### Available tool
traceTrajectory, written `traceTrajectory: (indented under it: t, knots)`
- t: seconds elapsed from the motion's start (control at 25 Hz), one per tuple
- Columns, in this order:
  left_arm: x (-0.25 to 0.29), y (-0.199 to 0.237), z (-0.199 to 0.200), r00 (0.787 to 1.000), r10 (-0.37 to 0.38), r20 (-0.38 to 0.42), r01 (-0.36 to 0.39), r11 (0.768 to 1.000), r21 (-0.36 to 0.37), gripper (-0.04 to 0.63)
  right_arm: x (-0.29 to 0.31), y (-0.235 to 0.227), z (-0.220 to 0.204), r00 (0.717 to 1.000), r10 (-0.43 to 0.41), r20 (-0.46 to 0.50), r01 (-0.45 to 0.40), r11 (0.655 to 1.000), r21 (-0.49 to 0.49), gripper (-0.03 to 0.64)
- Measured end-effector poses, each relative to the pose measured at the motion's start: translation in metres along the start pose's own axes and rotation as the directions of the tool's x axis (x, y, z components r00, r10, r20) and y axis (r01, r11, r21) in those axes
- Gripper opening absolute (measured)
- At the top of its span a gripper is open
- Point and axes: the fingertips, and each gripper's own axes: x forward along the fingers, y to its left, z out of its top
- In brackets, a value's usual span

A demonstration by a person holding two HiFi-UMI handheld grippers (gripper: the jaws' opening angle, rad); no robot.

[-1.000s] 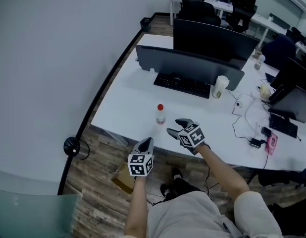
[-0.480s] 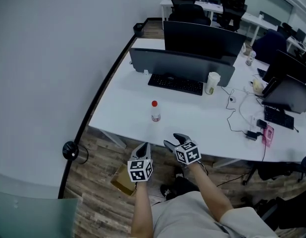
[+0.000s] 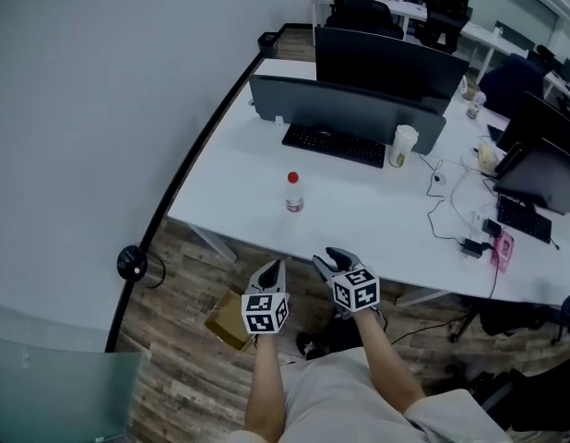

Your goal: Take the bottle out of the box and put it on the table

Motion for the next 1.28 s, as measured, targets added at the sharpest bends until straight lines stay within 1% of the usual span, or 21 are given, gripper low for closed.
traceTrajectory:
  t: [0.08, 0.32, 0.68, 0.84, 0.96, 1.28]
  knots:
    - [0.0, -0.002, -0.003, 1.0, -0.002, -0.005, 0.002, 1.0, 0.008, 0.015, 0.0, -0.002, -0.003, 1.0, -0.006, 0.004, 0.006, 1.0, 0.005, 0.176]
    - [-0.002, -0.008, -0.018, 0.999, -0.014, -0.03, 0.015, 1.0, 0.02, 0.015, 0.004, -0.004, -0.013, 1.0, -0.018, -0.014, 0.018, 0.999, -0.044, 0.129]
    - [0.0, -0.012, -0.023, 0.999, -0.028, -0.04, 0.029, 0.999, 0.025, 0.015, 0.004, -0.006, -0.019, 0.999, -0.042, -0.016, 0.041, 0.996, -0.081, 0.059]
    - [0.001, -0.014, -0.026, 0.998, -0.039, -0.043, 0.04, 0.999, 0.022, 0.015, 0.002, -0.004, -0.021, 0.999, -0.04, -0.014, 0.039, 0.996, -0.084, 0.04]
    - [0.004, -0.014, -0.027, 0.998, -0.044, -0.05, 0.046, 0.998, 0.034, 0.015, 0.003, -0.002, -0.019, 0.999, -0.037, -0.004, 0.037, 0.995, -0.092, 0.04]
    - [0.004, -0.009, -0.024, 0.998, -0.035, -0.046, 0.036, 0.999, 0.031, 0.015, 0.007, -0.003, -0.013, 0.999, -0.047, 0.002, 0.047, 0.992, -0.114, 0.038]
